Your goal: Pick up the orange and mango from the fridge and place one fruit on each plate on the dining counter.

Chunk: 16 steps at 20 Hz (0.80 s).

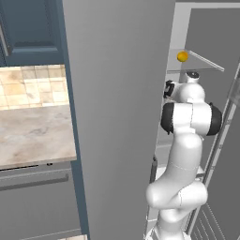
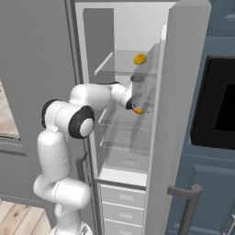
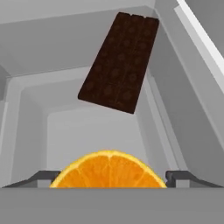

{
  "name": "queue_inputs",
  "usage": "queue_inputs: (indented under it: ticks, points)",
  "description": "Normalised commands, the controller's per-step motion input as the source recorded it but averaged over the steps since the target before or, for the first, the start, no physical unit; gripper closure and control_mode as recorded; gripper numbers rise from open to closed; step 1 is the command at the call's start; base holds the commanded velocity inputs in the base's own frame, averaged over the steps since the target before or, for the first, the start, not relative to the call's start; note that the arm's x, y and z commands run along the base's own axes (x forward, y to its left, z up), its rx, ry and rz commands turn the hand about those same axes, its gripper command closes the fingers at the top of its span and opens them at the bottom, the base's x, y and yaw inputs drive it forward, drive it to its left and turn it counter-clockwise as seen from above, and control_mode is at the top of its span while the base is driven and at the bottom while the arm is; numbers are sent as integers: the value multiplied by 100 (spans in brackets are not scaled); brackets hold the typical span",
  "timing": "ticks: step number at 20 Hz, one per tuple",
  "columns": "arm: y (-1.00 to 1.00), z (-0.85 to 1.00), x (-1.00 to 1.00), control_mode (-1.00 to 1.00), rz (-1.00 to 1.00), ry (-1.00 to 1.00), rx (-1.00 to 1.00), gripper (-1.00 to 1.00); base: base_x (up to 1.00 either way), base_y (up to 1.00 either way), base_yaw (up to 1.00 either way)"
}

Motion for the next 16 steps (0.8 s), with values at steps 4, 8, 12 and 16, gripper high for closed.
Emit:
queue_inputs:
  ticks: [4,8,12,16]
  points:
    - [12,-23,-11,-100,1,0,0,100,0,0,0]
    - [13,-1,-50,-100,0,-5,1,100,0,0,0]
    - [5,26,-87,-100,0,-16,4,100,0,0,0]
    - [7,71,-87,-100,0,-3,4,100,0,0,0]
